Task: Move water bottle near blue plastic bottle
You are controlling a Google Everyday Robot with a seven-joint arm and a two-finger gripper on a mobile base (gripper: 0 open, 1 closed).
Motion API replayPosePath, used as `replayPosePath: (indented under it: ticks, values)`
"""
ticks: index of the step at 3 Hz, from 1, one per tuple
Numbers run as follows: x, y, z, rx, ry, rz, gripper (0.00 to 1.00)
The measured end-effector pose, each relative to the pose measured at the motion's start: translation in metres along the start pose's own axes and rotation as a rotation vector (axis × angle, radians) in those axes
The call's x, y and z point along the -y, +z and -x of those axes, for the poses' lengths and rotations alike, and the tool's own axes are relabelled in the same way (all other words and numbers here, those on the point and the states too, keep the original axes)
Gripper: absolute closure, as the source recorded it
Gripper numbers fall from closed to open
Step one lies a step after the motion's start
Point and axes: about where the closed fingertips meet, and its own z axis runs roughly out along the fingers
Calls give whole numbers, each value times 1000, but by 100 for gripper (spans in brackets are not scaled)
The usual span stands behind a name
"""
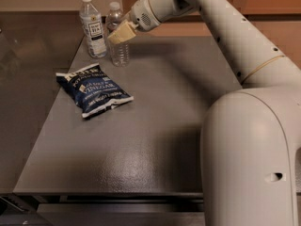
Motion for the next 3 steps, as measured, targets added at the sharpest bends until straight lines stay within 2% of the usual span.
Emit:
replayPosePath:
  ticks: [1,2,3]
  values:
    - [-1,4,0,-1,1,5,7]
    - [-2,6,0,-2,1,9,0]
    - [-2,6,0,-2,1,9,0]
